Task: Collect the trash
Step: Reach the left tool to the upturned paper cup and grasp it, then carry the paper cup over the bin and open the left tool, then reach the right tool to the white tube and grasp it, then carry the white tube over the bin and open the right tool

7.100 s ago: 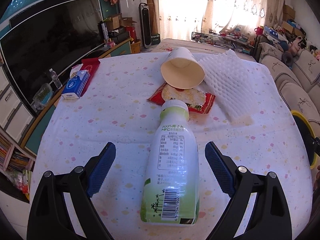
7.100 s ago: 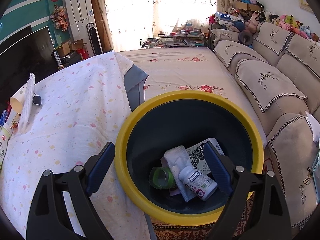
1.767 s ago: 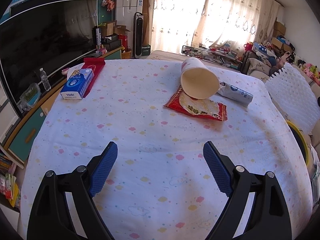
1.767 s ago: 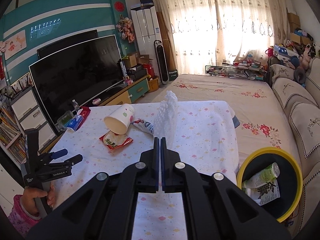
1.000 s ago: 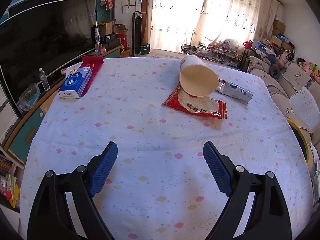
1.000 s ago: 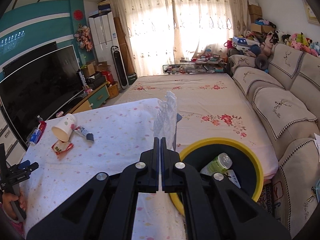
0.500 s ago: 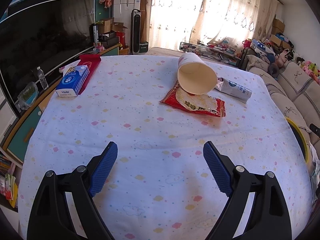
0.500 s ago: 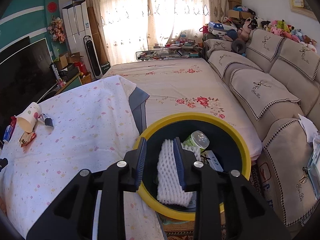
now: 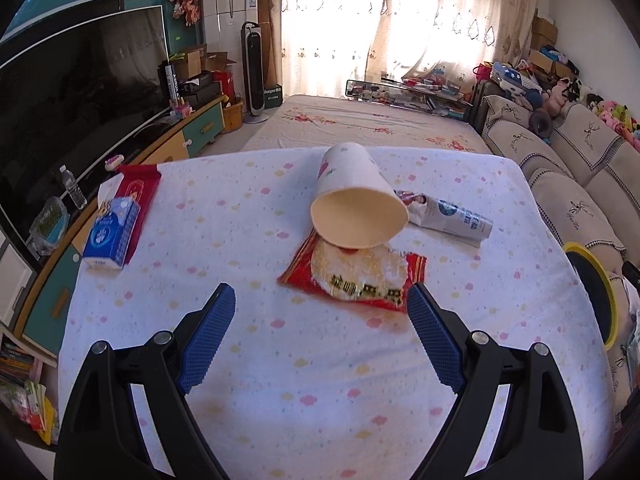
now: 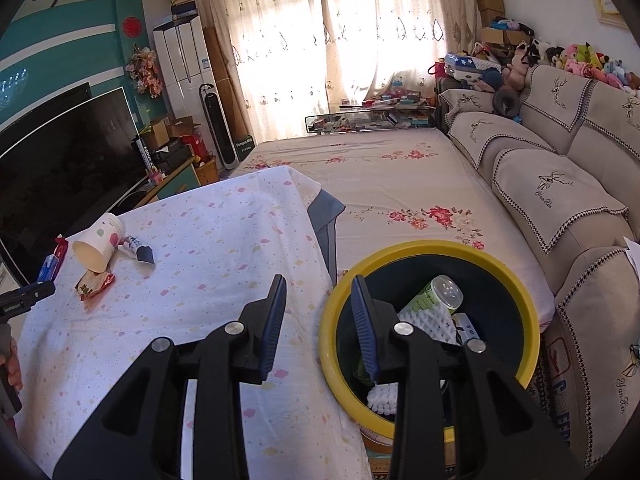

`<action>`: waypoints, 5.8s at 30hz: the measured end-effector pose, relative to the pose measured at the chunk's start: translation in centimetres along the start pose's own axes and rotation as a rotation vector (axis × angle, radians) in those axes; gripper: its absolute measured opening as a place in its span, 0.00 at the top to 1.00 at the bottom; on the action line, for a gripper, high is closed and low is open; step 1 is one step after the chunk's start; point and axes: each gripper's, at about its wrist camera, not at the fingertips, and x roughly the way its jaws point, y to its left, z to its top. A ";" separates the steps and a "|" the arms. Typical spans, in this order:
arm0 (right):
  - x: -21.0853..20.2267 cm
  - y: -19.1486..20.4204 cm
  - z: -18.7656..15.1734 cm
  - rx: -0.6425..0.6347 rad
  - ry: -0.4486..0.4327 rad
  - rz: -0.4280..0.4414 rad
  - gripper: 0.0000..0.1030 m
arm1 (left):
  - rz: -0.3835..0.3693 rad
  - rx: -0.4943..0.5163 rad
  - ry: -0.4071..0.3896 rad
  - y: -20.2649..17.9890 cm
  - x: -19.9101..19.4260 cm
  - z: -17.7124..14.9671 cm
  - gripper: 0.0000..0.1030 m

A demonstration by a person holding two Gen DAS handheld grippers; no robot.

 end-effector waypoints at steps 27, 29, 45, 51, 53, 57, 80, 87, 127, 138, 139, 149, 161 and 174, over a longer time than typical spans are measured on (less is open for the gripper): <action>1.3 -0.2 0.4 0.011 0.027 0.026 0.66 | 0.020 -0.028 0.090 0.5 11.8 7.0 0.59; 1.3 -0.2 0.4 0.011 0.028 0.026 0.66 | 0.012 -0.034 0.086 0.6 11.8 7.1 0.72; -1.7 -1.8 -0.8 0.025 -0.009 0.026 0.65 | -0.072 0.060 -0.084 -5.3 -1.5 3.2 0.96; -4.4 -4.2 -1.4 0.043 -0.050 -0.015 0.62 | -0.191 0.141 -0.067 -12.6 -4.8 0.6 0.96; -5.2 -5.4 -1.6 0.056 -0.061 -0.033 0.61 | -0.236 0.176 -0.063 -15.6 -5.5 -0.1 0.96; -6.6 -7.6 -1.9 0.084 -0.071 -0.048 0.61 | -0.322 0.246 -0.047 -21.6 -5.9 -0.6 0.96; -7.4 -17.2 -4.0 0.219 -0.085 -0.103 0.57 | -0.403 0.362 0.108 -43.3 2.6 -1.8 0.56; -6.4 -16.1 -4.1 0.207 -0.064 -0.081 0.57 | -0.407 0.315 0.091 -40.3 2.0 -1.4 0.48; 9.7 19.1 2.4 -0.430 0.161 0.347 0.55 | 0.017 -0.144 -0.073 2.5 -2.8 -7.0 0.23; 17.0 21.5 2.9 -0.407 0.285 0.369 0.55 | 0.002 -0.141 -0.072 1.9 -2.7 -7.2 0.21; 17.1 21.7 2.9 -0.411 0.284 0.369 0.55 | 0.005 -0.134 -0.073 1.8 -2.7 -7.2 0.21; 15.9 22.2 2.5 -0.423 0.324 0.401 0.88 | 0.007 -0.128 -0.075 1.6 -2.7 -7.3 0.20; 6.7 15.3 2.8 -0.366 0.186 0.368 0.88 | 0.013 -0.132 -0.078 1.6 -2.8 -7.3 0.20; 3.5 -3.1 -0.7 -0.132 0.168 -0.010 0.87 | 0.025 -0.128 -0.069 1.5 -2.5 -7.3 0.20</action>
